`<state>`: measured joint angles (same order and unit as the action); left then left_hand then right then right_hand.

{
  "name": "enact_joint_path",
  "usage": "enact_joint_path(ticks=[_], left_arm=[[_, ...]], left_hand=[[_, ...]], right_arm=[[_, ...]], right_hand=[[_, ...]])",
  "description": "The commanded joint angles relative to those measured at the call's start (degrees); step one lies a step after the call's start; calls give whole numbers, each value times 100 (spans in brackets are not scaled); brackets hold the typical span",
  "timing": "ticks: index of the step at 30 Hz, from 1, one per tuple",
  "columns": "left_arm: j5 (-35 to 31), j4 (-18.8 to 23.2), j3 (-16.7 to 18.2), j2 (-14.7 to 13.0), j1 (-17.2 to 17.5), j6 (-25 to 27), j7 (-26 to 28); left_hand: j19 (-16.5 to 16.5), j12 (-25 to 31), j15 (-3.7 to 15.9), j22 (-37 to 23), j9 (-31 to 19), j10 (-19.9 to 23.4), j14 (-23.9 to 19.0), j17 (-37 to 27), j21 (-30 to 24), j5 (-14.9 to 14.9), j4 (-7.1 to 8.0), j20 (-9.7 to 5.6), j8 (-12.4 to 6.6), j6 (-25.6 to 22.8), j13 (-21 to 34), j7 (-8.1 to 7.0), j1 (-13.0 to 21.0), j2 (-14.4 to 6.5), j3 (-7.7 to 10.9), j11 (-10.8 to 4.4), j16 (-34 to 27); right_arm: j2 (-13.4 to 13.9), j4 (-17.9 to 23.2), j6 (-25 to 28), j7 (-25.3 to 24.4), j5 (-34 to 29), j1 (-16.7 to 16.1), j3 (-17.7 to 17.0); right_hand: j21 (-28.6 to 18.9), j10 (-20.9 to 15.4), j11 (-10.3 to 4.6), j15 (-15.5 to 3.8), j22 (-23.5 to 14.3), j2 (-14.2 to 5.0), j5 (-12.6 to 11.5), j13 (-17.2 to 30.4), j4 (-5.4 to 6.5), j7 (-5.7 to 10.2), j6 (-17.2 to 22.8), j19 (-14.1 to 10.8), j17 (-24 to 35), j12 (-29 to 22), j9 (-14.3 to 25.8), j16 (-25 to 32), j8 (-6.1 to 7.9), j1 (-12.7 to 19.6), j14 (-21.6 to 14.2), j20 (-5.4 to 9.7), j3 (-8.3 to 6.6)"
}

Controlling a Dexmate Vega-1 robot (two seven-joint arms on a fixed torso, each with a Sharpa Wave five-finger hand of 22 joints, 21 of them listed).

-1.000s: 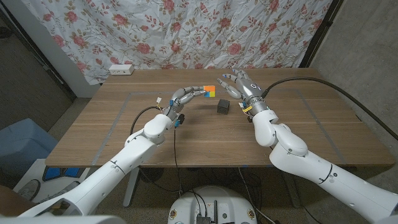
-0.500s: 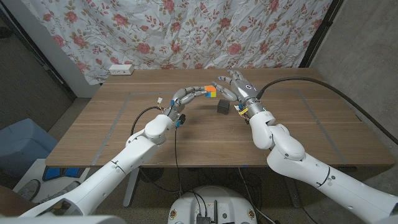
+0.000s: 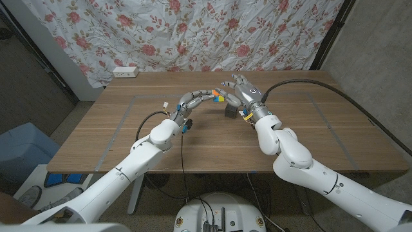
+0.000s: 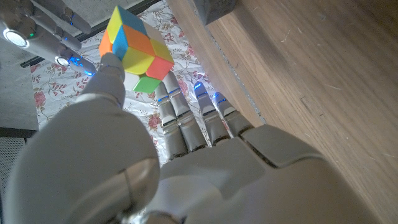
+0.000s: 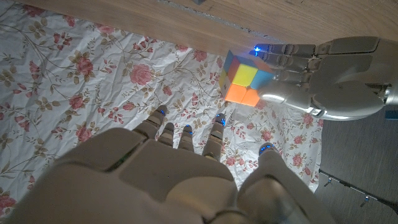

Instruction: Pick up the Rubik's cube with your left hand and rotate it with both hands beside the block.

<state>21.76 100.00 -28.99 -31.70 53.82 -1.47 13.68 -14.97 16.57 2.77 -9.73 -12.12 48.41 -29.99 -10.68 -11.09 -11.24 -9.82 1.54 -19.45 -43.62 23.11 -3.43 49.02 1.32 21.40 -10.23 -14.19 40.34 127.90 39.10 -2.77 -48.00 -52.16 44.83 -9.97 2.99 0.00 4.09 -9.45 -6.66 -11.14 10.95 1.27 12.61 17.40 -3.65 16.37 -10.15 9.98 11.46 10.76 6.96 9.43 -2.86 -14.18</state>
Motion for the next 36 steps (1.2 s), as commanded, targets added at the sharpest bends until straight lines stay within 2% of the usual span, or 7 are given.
enact_joint_path(ticks=[1,15,36], left_arm=[[20,-2,24,4,28,-37,15],[25,-44,14,21,7,-71,-14],[21,-22,9,37,13,-35,29]], left_hand=[[6,51,701,-32,-26,147,-8,-10,-2,-36,16,-10,-10,-106,23,55,4,-82,-11,-105,4],[9,41,699,-32,-32,147,-12,-15,-3,-35,29,0,12,-115,46,41,-11,-103,-27,-103,5],[19,20,670,-33,-37,147,0,-19,-4,-35,42,19,55,-119,70,61,-37,-139,-47,-93,13]], right_arm=[[-108,-18,30,340,-319,-3,13],[-177,-36,4,584,-590,-50,2],[-224,-34,-52,702,-802,-200,-99]], right_hand=[[-37,41,1,7,-21,-165,-32,-8,-3,-5,16,17,29,-19,21,29,-13,-62,74,-6,-54],[-59,31,-19,6,-21,-154,-33,-11,13,-21,140,-1,40,-50,22,59,26,-107,68,3,-61],[-72,11,-69,-15,-20,-142,-38,-15,17,-10,302,-8,46,-80,26,96,55,-151,50,3,-87]])
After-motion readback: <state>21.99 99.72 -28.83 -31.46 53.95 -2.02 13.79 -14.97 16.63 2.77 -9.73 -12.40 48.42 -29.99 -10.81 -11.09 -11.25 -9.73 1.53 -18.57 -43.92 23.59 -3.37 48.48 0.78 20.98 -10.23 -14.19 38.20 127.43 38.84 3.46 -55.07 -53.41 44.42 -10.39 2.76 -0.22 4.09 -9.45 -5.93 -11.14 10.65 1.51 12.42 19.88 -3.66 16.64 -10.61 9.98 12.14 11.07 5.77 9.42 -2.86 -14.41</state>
